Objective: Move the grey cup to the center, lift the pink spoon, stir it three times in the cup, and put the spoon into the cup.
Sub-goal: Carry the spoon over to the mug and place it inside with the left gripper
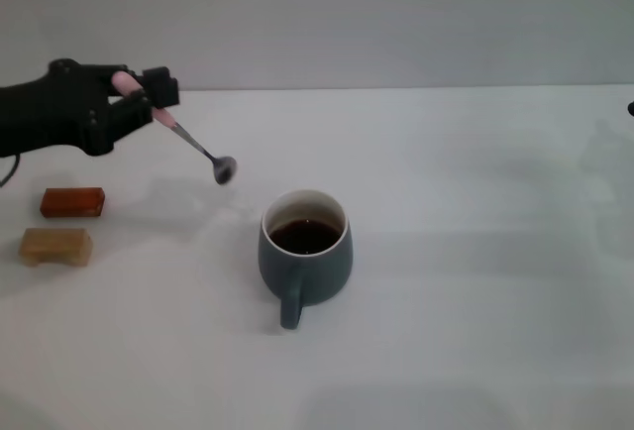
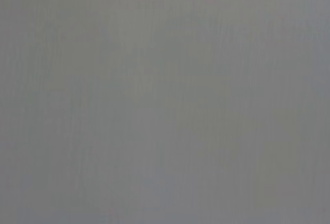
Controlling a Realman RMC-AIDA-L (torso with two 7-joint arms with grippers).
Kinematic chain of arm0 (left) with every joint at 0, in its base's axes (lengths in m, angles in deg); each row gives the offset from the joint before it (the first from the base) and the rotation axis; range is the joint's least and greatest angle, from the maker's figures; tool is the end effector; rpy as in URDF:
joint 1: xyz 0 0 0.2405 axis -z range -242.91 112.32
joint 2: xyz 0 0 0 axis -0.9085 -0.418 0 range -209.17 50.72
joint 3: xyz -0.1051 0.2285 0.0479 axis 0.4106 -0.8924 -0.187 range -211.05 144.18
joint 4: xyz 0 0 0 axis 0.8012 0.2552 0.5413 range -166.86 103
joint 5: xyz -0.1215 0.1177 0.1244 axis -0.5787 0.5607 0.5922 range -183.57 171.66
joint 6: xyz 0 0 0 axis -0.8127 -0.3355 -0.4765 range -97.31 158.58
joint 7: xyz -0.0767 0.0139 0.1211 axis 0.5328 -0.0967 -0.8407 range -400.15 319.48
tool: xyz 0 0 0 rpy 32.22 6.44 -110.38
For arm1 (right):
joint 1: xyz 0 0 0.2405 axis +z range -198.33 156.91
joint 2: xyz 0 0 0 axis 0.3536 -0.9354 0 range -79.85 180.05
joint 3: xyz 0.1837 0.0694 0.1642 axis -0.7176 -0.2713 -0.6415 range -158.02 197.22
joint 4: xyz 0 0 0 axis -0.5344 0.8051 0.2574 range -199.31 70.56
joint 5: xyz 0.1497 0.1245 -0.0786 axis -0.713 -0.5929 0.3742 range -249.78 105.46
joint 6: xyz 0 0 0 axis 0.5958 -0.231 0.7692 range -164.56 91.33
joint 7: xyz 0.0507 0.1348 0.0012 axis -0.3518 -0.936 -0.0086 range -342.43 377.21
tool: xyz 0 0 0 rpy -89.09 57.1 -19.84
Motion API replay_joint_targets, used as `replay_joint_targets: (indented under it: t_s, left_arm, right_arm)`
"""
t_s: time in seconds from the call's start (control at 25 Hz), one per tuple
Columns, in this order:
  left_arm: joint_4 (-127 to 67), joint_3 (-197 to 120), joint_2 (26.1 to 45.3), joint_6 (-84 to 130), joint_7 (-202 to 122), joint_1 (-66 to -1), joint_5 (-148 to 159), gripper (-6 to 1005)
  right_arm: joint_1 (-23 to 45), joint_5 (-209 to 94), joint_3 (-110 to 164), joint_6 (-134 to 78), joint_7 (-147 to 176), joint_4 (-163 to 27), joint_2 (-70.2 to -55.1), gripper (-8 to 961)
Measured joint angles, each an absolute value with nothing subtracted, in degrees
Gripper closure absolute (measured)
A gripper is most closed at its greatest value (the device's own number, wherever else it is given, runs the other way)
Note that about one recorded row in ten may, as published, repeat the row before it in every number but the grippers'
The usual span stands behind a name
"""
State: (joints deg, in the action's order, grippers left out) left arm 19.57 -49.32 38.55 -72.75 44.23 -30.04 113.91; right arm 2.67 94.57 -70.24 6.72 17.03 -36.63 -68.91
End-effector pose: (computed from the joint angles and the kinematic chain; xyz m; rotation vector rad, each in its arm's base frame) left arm -0.2435 0.3470 0.0958 -2.5377 -0.4824 -0.8529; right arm 0.3110 0.3869 0.0223 -1.5455 0.4922 0.5291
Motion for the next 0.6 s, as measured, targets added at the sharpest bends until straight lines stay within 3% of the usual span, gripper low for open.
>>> replay_joint_targets:
  t_s: [0.6]
  left_arm:
    - [14.4,-58.5,39.17,-71.8,45.5,-31.2,108.2,855]
  right_arm:
    - [1.3,94.6,-69.8,6.7,17.0,-35.4,-69.09,948]
